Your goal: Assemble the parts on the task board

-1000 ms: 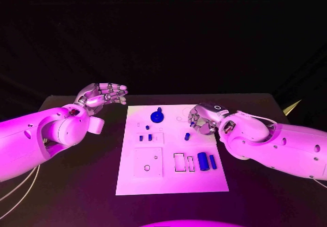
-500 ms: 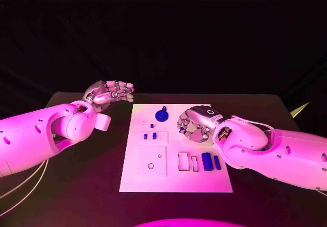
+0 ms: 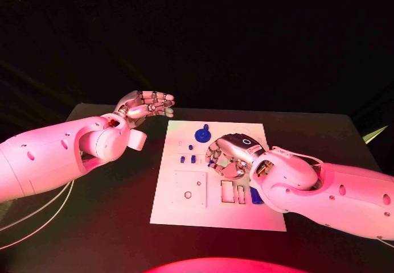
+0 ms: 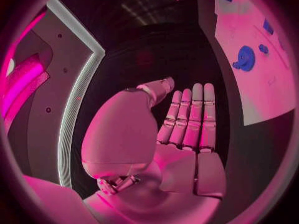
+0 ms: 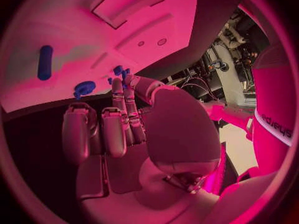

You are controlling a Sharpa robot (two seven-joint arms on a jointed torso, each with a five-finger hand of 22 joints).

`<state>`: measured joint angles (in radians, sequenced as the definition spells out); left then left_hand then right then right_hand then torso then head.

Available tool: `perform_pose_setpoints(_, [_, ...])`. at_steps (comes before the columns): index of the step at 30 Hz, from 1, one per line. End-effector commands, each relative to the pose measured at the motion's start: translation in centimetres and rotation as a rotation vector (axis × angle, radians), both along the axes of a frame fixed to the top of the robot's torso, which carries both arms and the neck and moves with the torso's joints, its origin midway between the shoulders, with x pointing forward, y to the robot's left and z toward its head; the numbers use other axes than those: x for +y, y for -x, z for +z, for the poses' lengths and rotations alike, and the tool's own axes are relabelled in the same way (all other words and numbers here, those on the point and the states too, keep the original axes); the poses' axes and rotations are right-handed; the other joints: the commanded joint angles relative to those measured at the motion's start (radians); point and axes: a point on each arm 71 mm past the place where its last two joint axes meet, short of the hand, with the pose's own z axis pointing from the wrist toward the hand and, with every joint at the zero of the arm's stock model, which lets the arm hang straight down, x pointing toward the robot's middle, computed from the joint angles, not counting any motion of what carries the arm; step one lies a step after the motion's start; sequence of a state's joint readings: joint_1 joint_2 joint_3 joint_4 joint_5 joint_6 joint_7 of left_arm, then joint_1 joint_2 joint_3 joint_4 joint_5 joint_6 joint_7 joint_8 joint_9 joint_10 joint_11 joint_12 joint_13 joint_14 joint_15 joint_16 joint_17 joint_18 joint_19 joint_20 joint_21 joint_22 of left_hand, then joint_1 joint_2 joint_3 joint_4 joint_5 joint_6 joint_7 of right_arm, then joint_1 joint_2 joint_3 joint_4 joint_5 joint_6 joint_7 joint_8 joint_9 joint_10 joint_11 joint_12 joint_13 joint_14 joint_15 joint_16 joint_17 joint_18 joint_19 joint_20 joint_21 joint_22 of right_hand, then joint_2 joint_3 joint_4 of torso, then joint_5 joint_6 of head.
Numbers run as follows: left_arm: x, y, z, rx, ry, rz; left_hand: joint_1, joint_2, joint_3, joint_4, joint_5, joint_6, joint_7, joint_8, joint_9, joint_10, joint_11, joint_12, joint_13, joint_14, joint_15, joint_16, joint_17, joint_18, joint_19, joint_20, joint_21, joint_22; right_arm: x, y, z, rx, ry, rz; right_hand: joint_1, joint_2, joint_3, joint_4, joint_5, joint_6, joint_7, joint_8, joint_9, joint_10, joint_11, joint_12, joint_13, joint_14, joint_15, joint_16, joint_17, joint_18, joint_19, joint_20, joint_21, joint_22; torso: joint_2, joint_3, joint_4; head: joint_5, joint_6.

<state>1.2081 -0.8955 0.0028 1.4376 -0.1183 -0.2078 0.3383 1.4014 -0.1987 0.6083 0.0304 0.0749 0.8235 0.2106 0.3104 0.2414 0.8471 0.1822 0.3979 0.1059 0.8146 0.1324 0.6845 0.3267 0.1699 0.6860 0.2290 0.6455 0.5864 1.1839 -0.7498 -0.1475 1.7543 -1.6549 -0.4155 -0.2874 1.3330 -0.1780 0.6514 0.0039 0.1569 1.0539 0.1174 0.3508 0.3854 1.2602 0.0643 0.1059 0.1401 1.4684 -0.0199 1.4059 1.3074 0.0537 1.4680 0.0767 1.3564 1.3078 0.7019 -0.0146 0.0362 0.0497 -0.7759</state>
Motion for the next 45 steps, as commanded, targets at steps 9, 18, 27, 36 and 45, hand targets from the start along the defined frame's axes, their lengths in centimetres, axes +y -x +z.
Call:
perform_pose_setpoints(9, [-0.9, -0.3, 0.1, -0.008, 0.013, -0.009, -0.001, 0.006, -0.006, 0.003, 0.003, -0.006, 0.025, 0.004, -0.001, 0.008, 0.001, -0.004, -0.002, 0.002, 0.000, -0.005, -0.002, 0.010, 0.005, 0.005, -0.006, -0.003, 1.6, 0.7, -2.1, 0.041, 0.011, 0.044, -0.004, 0.005, 0.000, -0.006, 0.006, 0.006, -0.001, 0.002, 0.002, 0.014, -0.014, 0.000, 0.001, 0.060, -0.008, 0.003, 0.048, -0.012, 0.040, -0.005, 0.005, 0.156, 0.001, 0.0019, 0.0001, 0.028, -0.012])
perform_pose_setpoints(18, [-1.4, -0.4, 0.1, -0.008, 0.014, -0.013, -0.001, 0.005, -0.007, 0.003, 0.003, -0.009, 0.026, 0.002, -0.002, 0.007, 0.001, -0.005, -0.003, 0.005, 0.000, -0.008, -0.003, 0.010, 0.007, 0.006, -0.009, -0.005, 2.3, 1.1, -3.0, 0.063, 0.014, 0.060, -0.005, 0.006, 0.001, -0.006, 0.007, 0.005, 0.000, 0.002, 0.004, 0.014, -0.014, -0.001, 0.001, 0.059, -0.008, 0.002, 0.046, -0.012, 0.040, -0.005, 0.007, 0.157, 0.002, 0.0022, 0.0002, 0.040, -0.019])
perform_pose_setpoints(27, [-1.6, -0.5, 0.0, -0.009, 0.015, -0.015, -0.001, 0.005, -0.007, 0.002, 0.003, -0.011, 0.027, 0.002, -0.003, 0.007, 0.002, -0.005, -0.004, 0.006, 0.000, -0.009, -0.003, 0.010, 0.008, 0.006, -0.010, -0.006, 2.5, 1.3, -3.7, 0.082, 0.024, 0.064, -0.010, 0.005, -0.001, -0.006, 0.005, 0.004, 0.000, 0.003, 0.007, 0.015, -0.013, -0.003, 0.001, 0.059, -0.007, 0.002, 0.046, -0.012, 0.040, -0.004, 0.005, 0.157, 0.002, 0.0017, 0.0001, 0.040, -0.024])
perform_pose_setpoints(36, [-1.6, -0.5, 0.0, -0.007, 0.014, -0.016, -0.001, 0.006, -0.008, 0.003, 0.003, -0.011, 0.027, 0.001, -0.003, 0.007, 0.002, -0.005, -0.004, 0.006, 0.000, -0.009, -0.003, 0.010, 0.009, 0.006, -0.011, -0.006, 2.6, 1.5, -4.0, 0.091, 0.026, 0.069, -0.010, 0.005, -0.001, -0.006, 0.004, 0.004, 0.000, 0.003, 0.008, 0.016, -0.013, -0.003, 0.001, 0.059, -0.007, 0.002, 0.045, -0.012, 0.040, -0.004, 0.005, 0.157, 0.002, 0.0024, -0.0001, 0.043, -0.028])
perform_pose_setpoints(45, [-1.6, -0.5, 0.0, -0.005, 0.014, -0.017, -0.003, 0.006, -0.009, 0.004, 0.003, -0.011, 0.027, 0.002, -0.003, 0.007, 0.002, -0.006, -0.005, 0.007, 0.000, -0.011, -0.004, 0.010, 0.010, 0.006, -0.013, -0.008, 2.7, 1.5, -4.1, 0.096, 0.025, 0.073, -0.010, 0.005, -0.001, -0.006, 0.004, 0.004, 0.000, 0.003, 0.008, 0.016, -0.013, -0.003, 0.001, 0.059, -0.007, 0.002, 0.045, -0.012, 0.040, -0.004, 0.005, 0.157, 0.002, 0.0021, -0.0003, 0.043, -0.030])
